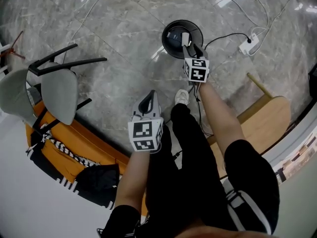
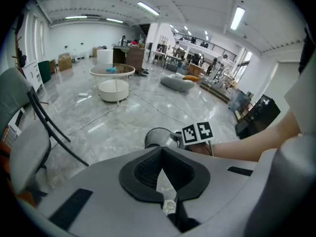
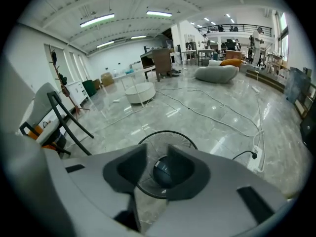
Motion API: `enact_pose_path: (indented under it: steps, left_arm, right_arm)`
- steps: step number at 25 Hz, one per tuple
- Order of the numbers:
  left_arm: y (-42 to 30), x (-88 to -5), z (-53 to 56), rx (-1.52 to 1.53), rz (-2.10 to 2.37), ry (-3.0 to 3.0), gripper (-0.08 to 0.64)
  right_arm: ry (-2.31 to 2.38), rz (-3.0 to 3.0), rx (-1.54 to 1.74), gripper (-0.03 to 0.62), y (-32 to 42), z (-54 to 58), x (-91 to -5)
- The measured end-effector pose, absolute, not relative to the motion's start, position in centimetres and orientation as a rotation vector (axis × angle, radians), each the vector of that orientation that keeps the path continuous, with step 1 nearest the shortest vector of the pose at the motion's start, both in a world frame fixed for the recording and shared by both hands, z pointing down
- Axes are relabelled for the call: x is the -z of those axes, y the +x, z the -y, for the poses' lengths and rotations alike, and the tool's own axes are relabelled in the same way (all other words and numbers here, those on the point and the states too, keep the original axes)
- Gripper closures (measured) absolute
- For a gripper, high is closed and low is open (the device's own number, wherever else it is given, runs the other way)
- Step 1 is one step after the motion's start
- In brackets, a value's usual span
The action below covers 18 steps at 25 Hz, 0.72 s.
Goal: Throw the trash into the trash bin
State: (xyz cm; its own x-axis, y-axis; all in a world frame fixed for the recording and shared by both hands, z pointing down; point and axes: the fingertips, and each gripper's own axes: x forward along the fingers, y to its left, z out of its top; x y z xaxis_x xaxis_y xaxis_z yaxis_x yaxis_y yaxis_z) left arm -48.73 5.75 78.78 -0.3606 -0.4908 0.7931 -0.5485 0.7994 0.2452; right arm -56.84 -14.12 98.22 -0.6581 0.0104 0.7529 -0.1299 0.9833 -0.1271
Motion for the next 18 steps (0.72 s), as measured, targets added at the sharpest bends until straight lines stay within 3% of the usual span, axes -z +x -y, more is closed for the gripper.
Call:
enact_pose_path:
  steps: [1,2,18]
  left_arm:
    - [-49.0,-78.2,-5.5,-0.074,2.031,0.779,0.546]
    - [-49.4,-77.6,-5.1,-0.073,2.042,0.787,0.548]
    - [-51.0,-56.7,-2.2,-0.040,2.268,0.965,0.548]
  right_arm:
    - [0.099,2.297,-0.224,0.544,-56.4,14.3,-96.8]
    - [0.111,2.318,-0.234,0.577,-56.0,14.5,-95.1]
    - [0.037,2.704,-0.234,0.581,-48.2,9.0,-60.5]
